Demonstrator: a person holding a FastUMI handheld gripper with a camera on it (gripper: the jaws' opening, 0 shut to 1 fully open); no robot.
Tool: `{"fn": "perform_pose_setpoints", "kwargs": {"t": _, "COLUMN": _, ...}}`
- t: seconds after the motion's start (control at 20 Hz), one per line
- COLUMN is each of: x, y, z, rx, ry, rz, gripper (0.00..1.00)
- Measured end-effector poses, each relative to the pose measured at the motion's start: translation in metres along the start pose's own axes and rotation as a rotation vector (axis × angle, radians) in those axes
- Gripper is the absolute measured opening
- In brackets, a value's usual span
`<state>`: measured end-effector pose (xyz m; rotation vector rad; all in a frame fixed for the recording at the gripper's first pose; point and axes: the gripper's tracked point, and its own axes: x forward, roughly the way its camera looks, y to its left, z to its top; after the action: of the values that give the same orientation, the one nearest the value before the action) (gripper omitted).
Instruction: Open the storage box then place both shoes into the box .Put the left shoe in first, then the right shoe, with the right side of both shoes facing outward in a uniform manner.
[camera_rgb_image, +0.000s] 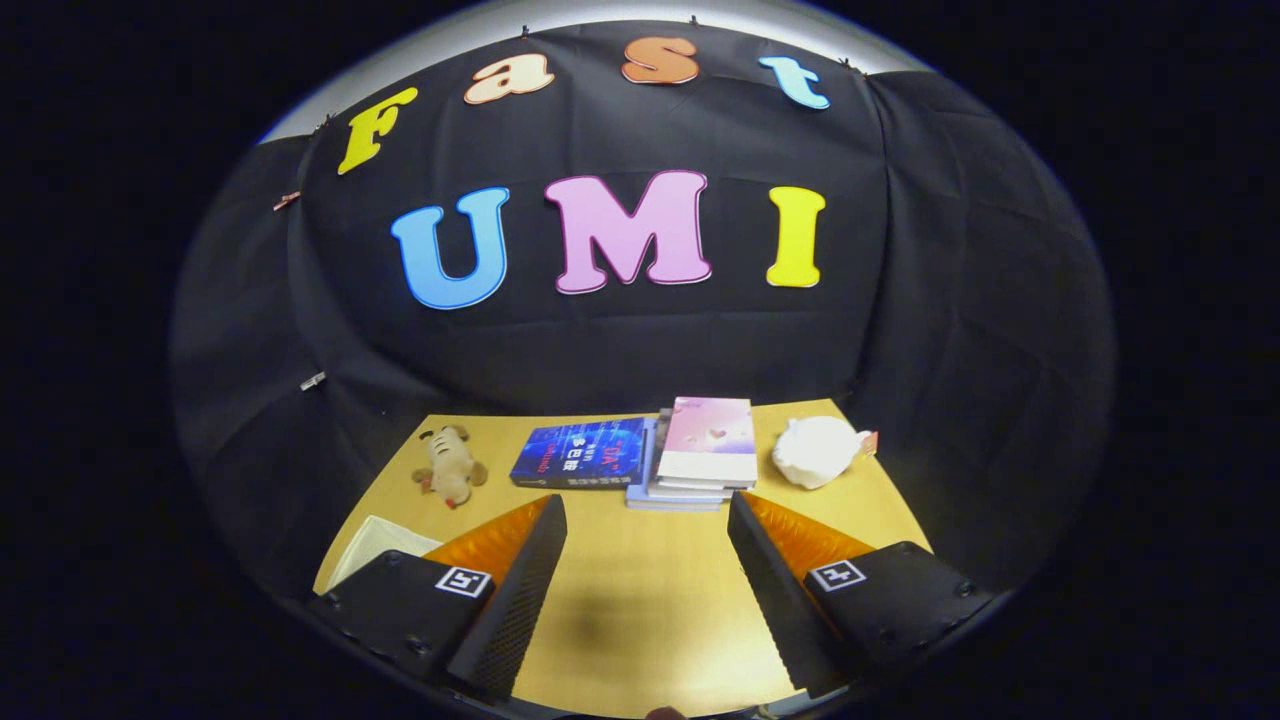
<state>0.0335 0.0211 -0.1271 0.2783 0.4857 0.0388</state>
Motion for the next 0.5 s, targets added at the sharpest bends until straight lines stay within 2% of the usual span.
{"fn": "perform_pose_setpoints", "kwargs": {"t": 0.25, "x": -0.015, "y": -0.052, "z": 0.014, "rx": -0.002, "ry": -0.057, "rz": -0.068, "gripper": 0.99}}
{"fn": "perform_pose_setpoints", "kwargs": {"t": 0.5, "x": -0.033, "y": -0.060, "z": 0.009, "rx": -0.038, "ry": -0.102, "rz": -0.095, "gripper": 0.99}}
